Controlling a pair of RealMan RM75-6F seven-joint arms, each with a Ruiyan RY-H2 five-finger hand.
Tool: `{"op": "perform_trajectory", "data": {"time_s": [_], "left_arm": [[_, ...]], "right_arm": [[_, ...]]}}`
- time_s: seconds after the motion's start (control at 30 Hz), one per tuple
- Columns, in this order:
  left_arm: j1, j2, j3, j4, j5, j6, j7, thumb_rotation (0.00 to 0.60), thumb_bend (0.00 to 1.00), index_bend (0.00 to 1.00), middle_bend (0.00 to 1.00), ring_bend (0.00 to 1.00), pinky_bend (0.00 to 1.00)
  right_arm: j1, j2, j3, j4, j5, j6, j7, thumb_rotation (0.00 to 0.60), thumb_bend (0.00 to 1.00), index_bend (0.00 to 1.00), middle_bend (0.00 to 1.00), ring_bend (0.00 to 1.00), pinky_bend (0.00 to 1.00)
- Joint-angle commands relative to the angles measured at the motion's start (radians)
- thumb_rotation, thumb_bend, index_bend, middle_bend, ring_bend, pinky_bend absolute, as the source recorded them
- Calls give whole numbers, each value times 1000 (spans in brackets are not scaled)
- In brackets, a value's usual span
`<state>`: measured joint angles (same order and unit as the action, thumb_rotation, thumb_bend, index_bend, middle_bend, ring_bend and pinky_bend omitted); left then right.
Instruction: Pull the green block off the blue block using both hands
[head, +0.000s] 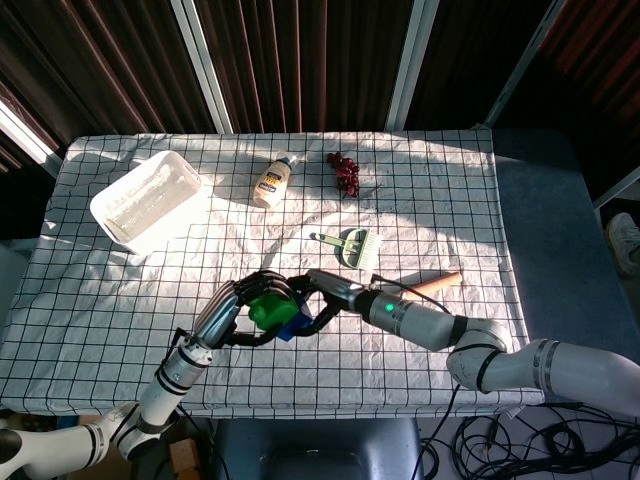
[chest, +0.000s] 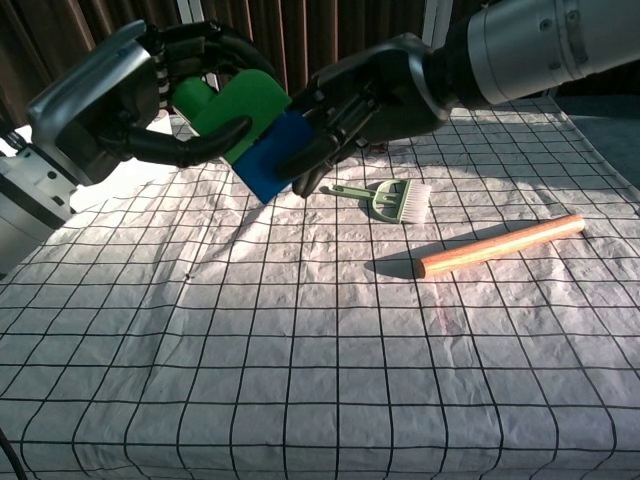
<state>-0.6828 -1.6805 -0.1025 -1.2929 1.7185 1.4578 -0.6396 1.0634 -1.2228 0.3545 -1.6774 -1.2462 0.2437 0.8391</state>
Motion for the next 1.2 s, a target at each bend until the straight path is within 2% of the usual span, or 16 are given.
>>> {"op": "perform_trajectory", "data": {"time_s": [0.03, 0.27, 0.5, 0.8, 0.9, 1.0, 1.1, 1.2], "left_arm": [[-1, 3, 0, -1, 0, 2, 0, 600, 732, 608, 538, 524, 898], [5, 21, -5, -8, -2, 20, 5, 600, 732, 608, 538, 523, 898], [6, 40, -9, -18, -4, 28, 3, 600, 732, 608, 539, 523, 899], [32, 93, -22, -3, -29, 55, 14, 600, 730, 607, 539, 523, 898], [58, 109, -10, 34, -53, 52, 19, 600, 731, 605, 539, 523, 899], [85, 100, 12, 98, -87, 25, 8, 600, 730, 600, 538, 518, 892], [111, 53, 37, 206, -137, -35, -44, 600, 733, 591, 535, 503, 869], [116, 6, 55, 304, -161, -97, -96, 600, 719, 579, 520, 450, 813]], "right_arm": [[-9, -3, 7, 2, 1, 9, -10, 600, 269, 766, 541, 428, 317], [-25, 15, 10, -1, 6, 12, -44, 600, 320, 864, 615, 460, 336], [-44, 39, 13, -1, 17, 14, -69, 600, 333, 888, 633, 465, 338], [-84, 103, -31, 24, 12, 2, -132, 600, 339, 888, 633, 465, 338], [-96, 117, -73, 71, 7, 26, -201, 600, 339, 887, 633, 465, 338], [-99, 97, -142, 157, 46, 96, -337, 600, 339, 866, 633, 461, 338], [-96, 33, -227, 258, 166, 209, -544, 600, 338, 814, 633, 425, 335], [-90, -35, -284, 312, 324, 306, -722, 600, 338, 750, 630, 377, 318]]}}
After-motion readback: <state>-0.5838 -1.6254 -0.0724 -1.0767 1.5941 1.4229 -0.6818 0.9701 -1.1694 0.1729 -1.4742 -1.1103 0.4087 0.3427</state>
